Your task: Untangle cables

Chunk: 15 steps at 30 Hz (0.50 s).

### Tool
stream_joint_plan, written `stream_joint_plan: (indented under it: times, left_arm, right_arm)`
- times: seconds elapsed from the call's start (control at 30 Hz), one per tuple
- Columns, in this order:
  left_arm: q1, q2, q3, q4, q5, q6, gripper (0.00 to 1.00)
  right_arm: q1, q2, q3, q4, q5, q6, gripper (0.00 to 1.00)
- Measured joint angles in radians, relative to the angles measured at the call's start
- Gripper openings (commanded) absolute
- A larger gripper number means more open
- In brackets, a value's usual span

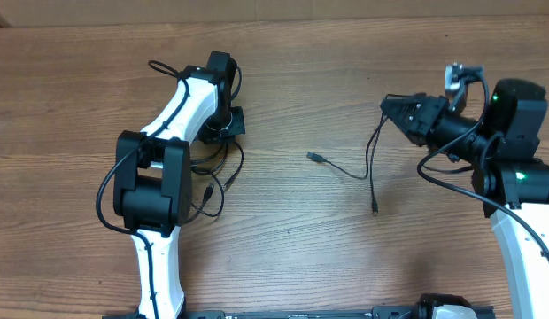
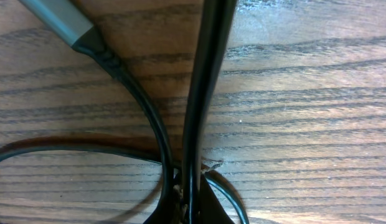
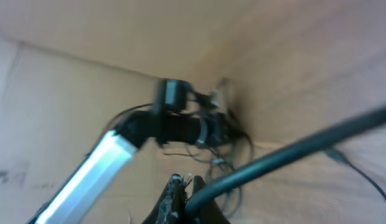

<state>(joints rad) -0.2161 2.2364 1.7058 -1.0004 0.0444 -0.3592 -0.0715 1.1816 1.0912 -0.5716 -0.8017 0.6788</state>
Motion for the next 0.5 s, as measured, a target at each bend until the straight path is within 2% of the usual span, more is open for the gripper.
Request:
stream_joint_plan:
  times: [0.27,0.5]
  left_arm:
    - [0.002,0.000,-0.003,0.004,0.011,0.000,0.04]
    - [0.002,-0.002,-0.005,0.007,0.011,0.000,0.04]
  right_arm:
    - [0.000,0.069,0.000,-0.298,0.388,0.002,0.04]
    - [0.000,0.191,0.000,-0.405,0.649,0.002,0.13]
